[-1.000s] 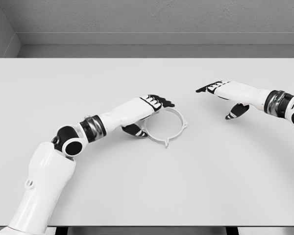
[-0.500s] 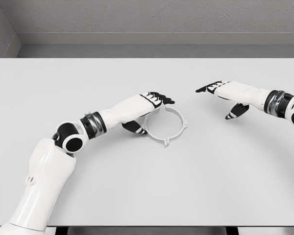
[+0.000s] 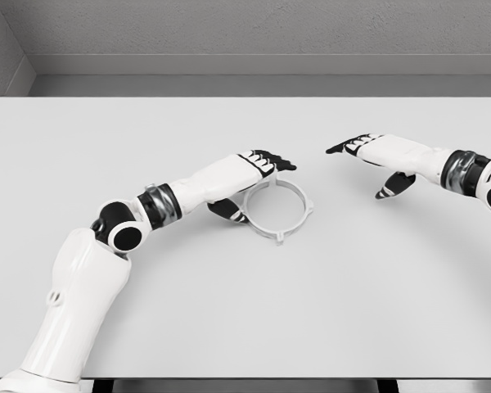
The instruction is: Assemble PVC drainage pipe clamps
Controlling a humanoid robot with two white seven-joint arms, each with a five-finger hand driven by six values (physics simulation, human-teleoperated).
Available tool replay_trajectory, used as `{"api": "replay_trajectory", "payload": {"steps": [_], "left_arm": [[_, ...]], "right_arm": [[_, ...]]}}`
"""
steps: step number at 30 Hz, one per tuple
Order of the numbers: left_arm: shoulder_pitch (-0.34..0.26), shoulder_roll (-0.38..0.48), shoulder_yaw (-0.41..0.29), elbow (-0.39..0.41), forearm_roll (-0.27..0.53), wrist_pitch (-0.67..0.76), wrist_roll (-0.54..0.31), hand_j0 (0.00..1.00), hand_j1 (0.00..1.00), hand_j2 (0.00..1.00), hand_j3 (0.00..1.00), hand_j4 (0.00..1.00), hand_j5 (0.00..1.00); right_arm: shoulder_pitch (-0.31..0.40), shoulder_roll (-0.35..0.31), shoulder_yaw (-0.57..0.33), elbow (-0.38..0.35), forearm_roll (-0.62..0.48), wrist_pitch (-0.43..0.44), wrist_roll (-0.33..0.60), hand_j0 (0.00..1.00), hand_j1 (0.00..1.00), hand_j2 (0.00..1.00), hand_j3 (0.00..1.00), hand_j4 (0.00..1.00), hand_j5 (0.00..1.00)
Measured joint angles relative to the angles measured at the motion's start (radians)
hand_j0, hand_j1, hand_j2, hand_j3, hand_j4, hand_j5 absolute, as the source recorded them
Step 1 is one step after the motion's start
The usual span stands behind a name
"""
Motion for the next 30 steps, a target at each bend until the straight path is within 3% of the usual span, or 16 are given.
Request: {"api": "replay_trajectory", "payload": {"steps": [14, 21, 25, 30], "left_arm": [[-0.003, -0.019, -0.003, 0.0, -0.001, 0.0, 0.0, 1.0, 1.0, 1.0, 1.0, 1.0, 1.0], [0.011, 0.019, 0.013, -0.034, 0.026, 0.0, 0.001, 1.0, 1.0, 1.0, 1.0, 1.0, 1.0], [0.029, 0.134, 0.019, -0.091, 0.141, 0.0, 0.001, 1.0, 1.0, 1.0, 1.0, 1.0, 1.0], [0.084, 0.355, 0.047, -0.187, 0.395, 0.0, 0.002, 1.0, 1.0, 1.0, 1.0, 1.0, 1.0]], "right_arm": [[-0.002, -0.002, -0.007, -0.001, 0.0, 0.0, 0.0, 1.0, 1.0, 1.0, 1.0, 1.0, 1.0], [-0.002, -0.001, -0.007, -0.001, 0.0, 0.0, 0.0, 1.0, 1.0, 1.0, 1.0, 1.0, 1.0], [0.0, 0.0, -0.007, -0.001, 0.0, 0.0, 0.0, 1.0, 1.0, 1.0, 1.0, 1.0, 1.0], [0.008, -0.008, -0.007, -0.028, 0.0, 0.0, 0.0, 1.0, 1.0, 1.0, 1.0, 1.0, 1.0]]}}
